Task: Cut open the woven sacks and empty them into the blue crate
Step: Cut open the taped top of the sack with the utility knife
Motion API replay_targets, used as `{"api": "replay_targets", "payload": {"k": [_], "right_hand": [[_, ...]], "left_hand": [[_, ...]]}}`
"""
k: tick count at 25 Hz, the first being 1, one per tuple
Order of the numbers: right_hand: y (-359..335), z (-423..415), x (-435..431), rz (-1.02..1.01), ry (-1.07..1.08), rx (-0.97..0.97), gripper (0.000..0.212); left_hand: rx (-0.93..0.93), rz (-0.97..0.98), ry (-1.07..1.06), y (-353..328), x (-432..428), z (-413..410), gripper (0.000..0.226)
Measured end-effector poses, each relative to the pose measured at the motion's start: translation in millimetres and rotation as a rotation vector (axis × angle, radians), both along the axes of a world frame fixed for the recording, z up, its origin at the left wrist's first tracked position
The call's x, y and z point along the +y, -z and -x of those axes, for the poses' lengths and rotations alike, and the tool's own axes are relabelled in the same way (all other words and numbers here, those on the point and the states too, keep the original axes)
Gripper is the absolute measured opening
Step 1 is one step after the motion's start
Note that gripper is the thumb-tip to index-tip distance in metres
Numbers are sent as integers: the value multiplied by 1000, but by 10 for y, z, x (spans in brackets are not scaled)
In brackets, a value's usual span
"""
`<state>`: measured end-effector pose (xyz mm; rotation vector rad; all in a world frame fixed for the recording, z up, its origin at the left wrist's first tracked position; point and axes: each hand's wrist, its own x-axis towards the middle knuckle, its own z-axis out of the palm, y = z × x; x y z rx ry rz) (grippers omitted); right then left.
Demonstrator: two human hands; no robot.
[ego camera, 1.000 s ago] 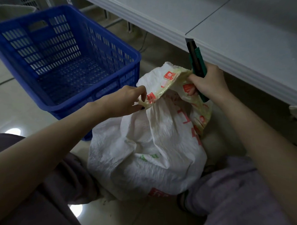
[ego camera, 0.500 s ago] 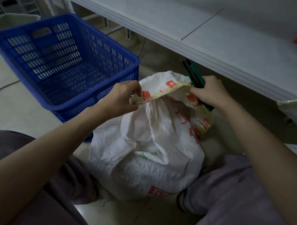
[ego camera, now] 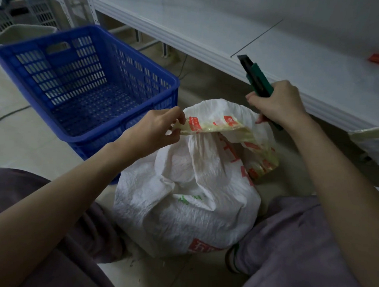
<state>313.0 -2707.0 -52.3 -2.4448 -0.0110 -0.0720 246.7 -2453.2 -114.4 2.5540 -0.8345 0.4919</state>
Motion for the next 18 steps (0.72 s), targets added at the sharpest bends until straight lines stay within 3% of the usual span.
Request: {"api": "replay_targets", "payload": {"k": [2, 7, 9, 12, 15, 18], "right_hand": [[0, 47, 101, -55, -133, -28, 34], [61, 153, 321, 52, -502, 233, 38], [161, 106, 341, 92, -504, 252, 47], [275, 48, 349, 62, -484, 300, 62], [311, 42, 330, -57, -528, 415, 49], [365, 35, 287, -100, -547, 466, 50]], "left_hand": [[-4, 7, -9, -1, -48, 34, 20], [13, 237, -144, -53, -105, 59, 13], [42, 386, -243, -105, -112, 69, 12], [68, 420, -287, -147, -117, 69, 18], [115, 427, -323, -154, -110, 47, 17], [241, 496, -375, -153, -89, 29, 17]]}}
